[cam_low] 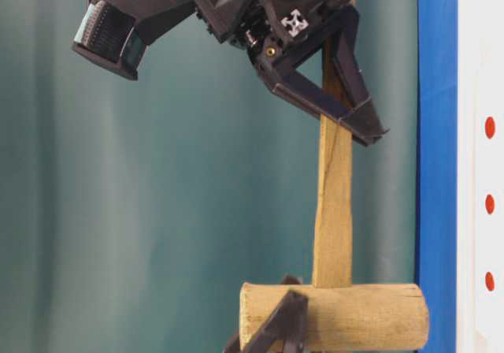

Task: Hit the mark with a hammer.

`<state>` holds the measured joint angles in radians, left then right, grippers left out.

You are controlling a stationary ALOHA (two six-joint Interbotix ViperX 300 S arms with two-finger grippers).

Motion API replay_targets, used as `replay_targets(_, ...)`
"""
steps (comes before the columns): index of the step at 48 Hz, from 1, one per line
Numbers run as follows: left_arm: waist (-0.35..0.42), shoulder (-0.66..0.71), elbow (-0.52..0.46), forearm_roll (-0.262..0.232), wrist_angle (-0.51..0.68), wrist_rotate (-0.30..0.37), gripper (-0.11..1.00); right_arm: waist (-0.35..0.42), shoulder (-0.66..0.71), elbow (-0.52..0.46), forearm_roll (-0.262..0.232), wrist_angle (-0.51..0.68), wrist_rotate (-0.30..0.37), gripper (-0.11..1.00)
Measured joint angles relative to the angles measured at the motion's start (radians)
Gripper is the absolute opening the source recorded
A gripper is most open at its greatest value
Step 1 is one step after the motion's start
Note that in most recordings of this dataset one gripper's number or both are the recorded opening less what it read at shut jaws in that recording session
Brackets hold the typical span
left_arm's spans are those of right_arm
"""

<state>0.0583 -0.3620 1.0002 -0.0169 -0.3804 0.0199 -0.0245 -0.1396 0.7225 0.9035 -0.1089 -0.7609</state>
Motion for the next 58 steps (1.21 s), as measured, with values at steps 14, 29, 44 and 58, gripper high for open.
replay_targets(14,-0.002,0.012,-0.014,0.000,0.072,-0.015,0.59,0.005,0.000,0.000,0.000,0.002,-0.002,0.02)
replay_targets(29,-0.015,0.012,-0.017,0.000,0.084,-0.015,0.48,0.009,0.000,-0.002,-0.002,0.014,0.002,0.01)
replay_targets(44,-0.018,0.012,-0.015,0.000,0.084,-0.029,0.47,0.008,0.000,-0.006,-0.005,0.015,0.005,0.56)
replay_targets(58,-0.018,0.012,-0.015,0.000,0.100,-0.196,0.47,0.012,-0.014,-0.005,-0.012,-0.006,-0.006,0.88)
